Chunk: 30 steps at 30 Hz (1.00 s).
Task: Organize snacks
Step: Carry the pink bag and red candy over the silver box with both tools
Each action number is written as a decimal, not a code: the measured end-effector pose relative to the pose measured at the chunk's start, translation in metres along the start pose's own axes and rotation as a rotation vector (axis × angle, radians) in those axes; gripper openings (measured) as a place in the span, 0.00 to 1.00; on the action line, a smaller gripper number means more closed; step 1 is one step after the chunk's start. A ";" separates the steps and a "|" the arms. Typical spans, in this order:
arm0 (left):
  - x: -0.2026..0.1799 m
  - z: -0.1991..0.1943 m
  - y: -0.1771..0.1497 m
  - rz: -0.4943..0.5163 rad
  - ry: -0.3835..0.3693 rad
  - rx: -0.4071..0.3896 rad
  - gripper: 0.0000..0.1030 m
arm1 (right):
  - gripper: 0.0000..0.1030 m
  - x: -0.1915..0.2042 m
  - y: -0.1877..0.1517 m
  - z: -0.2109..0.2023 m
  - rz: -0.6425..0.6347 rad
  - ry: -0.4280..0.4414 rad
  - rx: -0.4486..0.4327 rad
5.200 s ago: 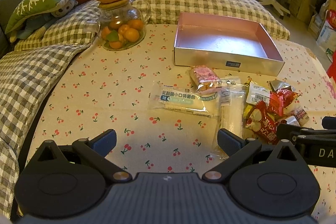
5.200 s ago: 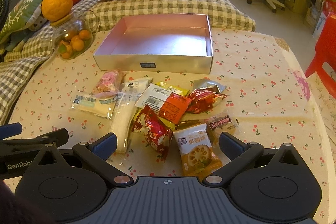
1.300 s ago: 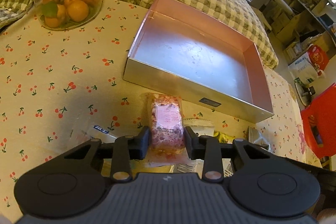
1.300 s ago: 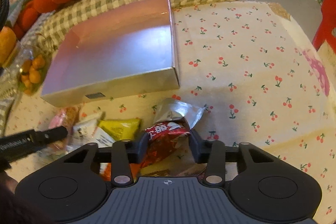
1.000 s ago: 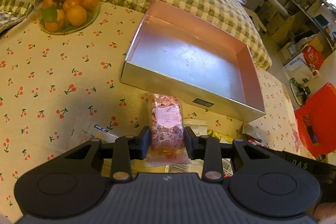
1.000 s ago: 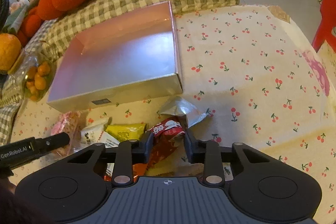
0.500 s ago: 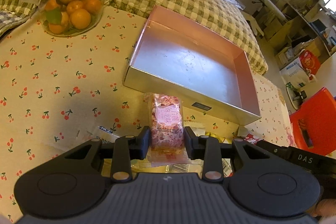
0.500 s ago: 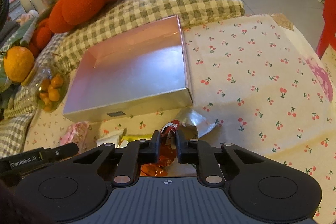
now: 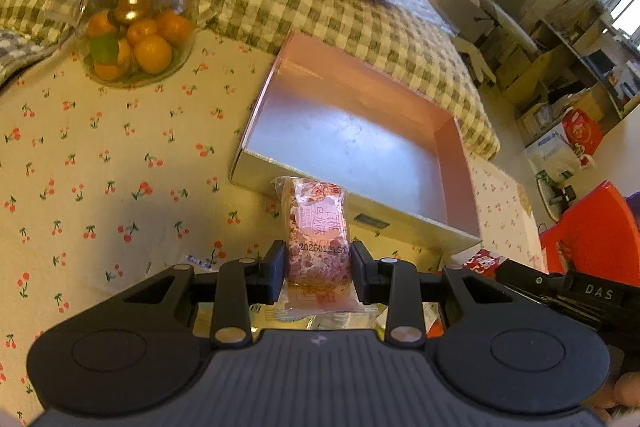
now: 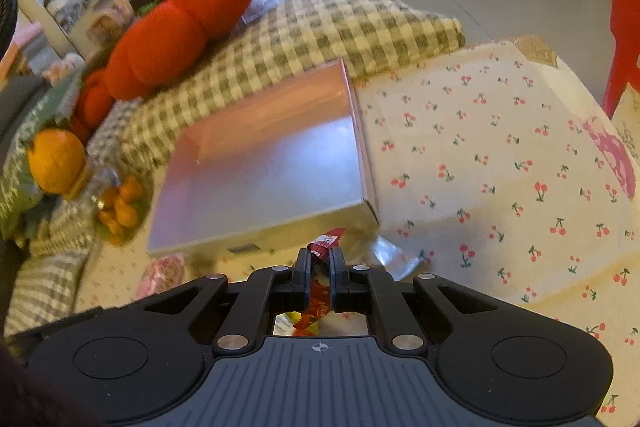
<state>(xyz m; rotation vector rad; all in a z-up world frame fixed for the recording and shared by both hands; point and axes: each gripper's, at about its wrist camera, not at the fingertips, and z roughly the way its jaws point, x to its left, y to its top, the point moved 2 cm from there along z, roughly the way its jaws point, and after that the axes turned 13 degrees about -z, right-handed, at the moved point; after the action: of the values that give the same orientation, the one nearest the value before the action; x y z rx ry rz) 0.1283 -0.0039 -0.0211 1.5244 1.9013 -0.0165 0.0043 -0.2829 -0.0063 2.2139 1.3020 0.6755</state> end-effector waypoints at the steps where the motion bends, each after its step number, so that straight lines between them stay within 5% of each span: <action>1: -0.002 -0.001 0.002 0.000 -0.006 -0.006 0.30 | 0.08 0.001 0.002 -0.003 0.005 0.007 -0.010; 11: -0.019 0.011 0.029 0.051 -0.005 -0.059 0.30 | 0.08 -0.001 0.036 -0.008 0.064 0.044 -0.085; 30: -0.039 0.095 0.070 0.177 0.047 -0.123 0.30 | 0.08 -0.018 0.070 0.078 0.050 0.036 -0.112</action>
<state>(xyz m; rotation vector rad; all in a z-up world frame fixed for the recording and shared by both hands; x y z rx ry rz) 0.2390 -0.0547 -0.0456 1.6152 1.7625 0.2135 0.0913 -0.3407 -0.0253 2.1595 1.1990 0.7913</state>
